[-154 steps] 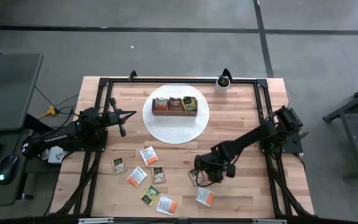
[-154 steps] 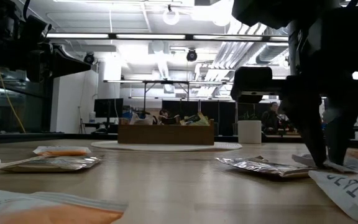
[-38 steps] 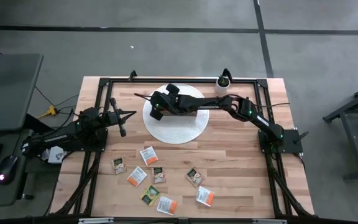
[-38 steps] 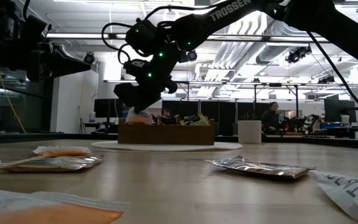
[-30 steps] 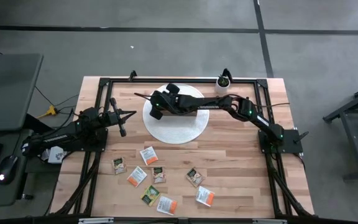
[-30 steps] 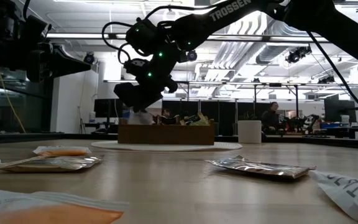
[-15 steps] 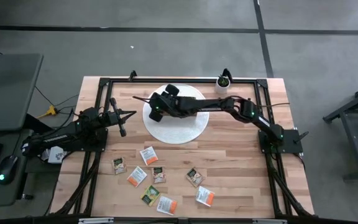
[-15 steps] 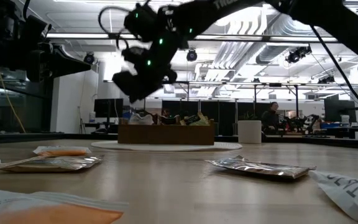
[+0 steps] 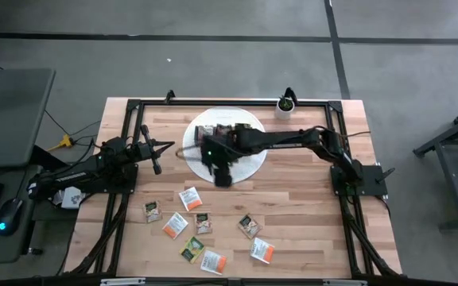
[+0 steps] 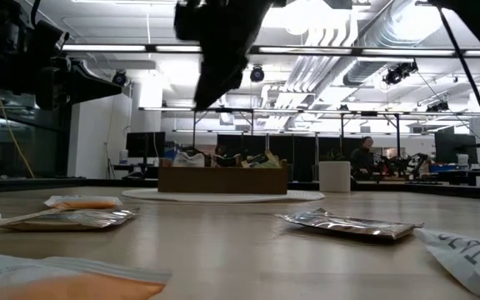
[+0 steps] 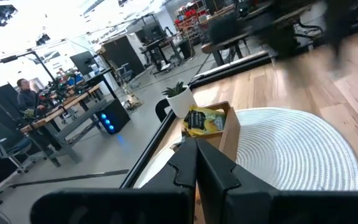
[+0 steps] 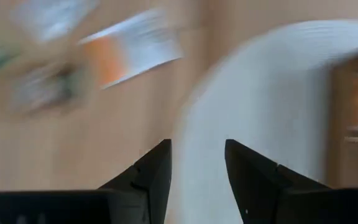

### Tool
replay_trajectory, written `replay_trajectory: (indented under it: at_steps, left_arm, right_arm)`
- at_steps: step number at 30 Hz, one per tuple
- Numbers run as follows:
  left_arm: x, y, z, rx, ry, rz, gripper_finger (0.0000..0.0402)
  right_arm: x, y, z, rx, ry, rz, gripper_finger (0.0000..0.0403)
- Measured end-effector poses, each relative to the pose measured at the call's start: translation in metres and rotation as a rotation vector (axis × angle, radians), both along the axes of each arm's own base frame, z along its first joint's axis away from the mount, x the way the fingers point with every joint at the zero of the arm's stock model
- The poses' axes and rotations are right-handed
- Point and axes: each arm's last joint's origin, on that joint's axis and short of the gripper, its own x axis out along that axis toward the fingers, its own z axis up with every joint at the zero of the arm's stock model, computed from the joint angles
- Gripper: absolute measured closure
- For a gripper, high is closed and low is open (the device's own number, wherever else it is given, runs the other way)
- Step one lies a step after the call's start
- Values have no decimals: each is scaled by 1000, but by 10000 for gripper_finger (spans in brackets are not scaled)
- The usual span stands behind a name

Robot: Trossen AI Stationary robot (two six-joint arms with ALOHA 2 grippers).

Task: Pick & Place Tea
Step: Put the white tea bag into the left section of the wooden organizer

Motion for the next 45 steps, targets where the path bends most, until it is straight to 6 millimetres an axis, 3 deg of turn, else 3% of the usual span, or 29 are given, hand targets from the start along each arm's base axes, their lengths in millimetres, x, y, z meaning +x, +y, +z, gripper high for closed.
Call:
replay_trajectory:
  at_steps: [6,13,17,28,35,45]
  left_arm:
    - [0,0,0,0,0,0,401]
    - [0,0,0,0,0,0,401]
    - [0,0,0,0,0,0,401]
    - [0,0,0,0,0,0,401]
    - [0,0,0,0,0,0,401]
    - [0,0,0,0,0,0,401]
  right_arm:
    - [-25,41,11,239,113,366,258]
    - [-45,88,8,269,188,693,258]
    - [-56,119,-7,223,216,864,258]
    - [-84,193,-65,35,196,1104,258]
    - [-90,217,-86,-87,96,1146,248]
    - [-101,223,-106,-138,113,1119,241]
